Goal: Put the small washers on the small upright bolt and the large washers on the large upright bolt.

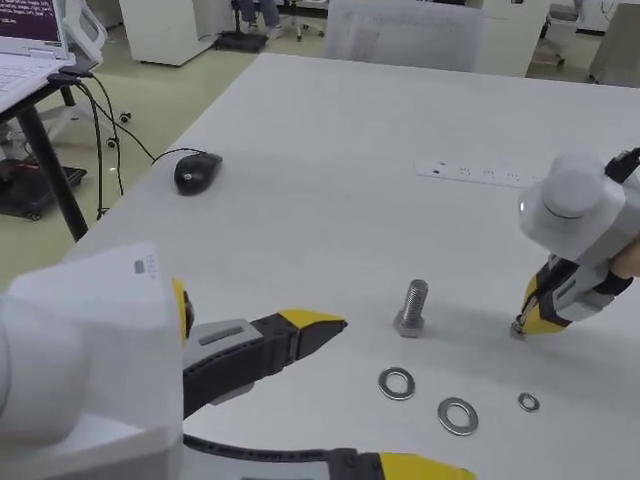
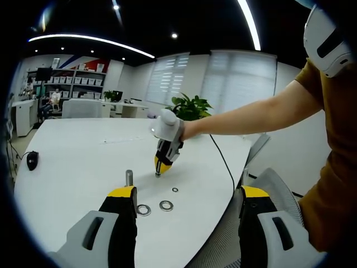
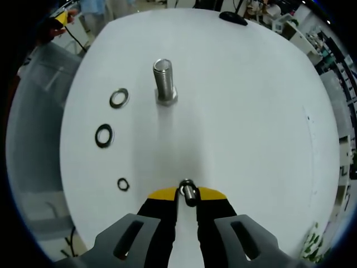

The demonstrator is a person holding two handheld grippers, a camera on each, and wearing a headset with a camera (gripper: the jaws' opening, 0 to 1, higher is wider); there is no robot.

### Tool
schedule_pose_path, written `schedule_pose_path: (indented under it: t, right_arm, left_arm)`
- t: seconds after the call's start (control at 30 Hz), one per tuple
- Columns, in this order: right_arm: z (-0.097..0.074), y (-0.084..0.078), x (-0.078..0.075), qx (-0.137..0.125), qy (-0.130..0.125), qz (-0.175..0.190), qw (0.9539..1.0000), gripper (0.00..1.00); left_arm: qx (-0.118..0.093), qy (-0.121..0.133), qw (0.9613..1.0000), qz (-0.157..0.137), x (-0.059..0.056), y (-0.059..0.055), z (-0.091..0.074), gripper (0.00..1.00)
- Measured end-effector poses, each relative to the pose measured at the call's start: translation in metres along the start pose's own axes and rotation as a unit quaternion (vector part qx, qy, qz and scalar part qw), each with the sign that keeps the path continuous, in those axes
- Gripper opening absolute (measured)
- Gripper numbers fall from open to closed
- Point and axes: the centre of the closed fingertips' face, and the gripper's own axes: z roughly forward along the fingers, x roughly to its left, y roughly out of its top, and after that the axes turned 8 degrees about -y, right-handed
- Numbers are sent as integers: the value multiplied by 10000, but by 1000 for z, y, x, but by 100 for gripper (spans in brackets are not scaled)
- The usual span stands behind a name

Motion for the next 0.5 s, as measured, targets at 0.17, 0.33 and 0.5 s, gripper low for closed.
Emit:
schedule_pose_path:
  t: [0.17,0.33,0.5]
  right_arm:
    - [4,-1,2,-5,8,-4,10000,14]
    - [6,-2,3,-14,7,24,10000,17]
    - [4,-4,3,-34,-10,63,10000,18]
  left_arm:
    - [-8,5,10000,-1,1,0,0,74]
    - [-22,13,10000,-9,2,0,-1,74]
    - [-16,2,10000,-4,2,0,-2,74]
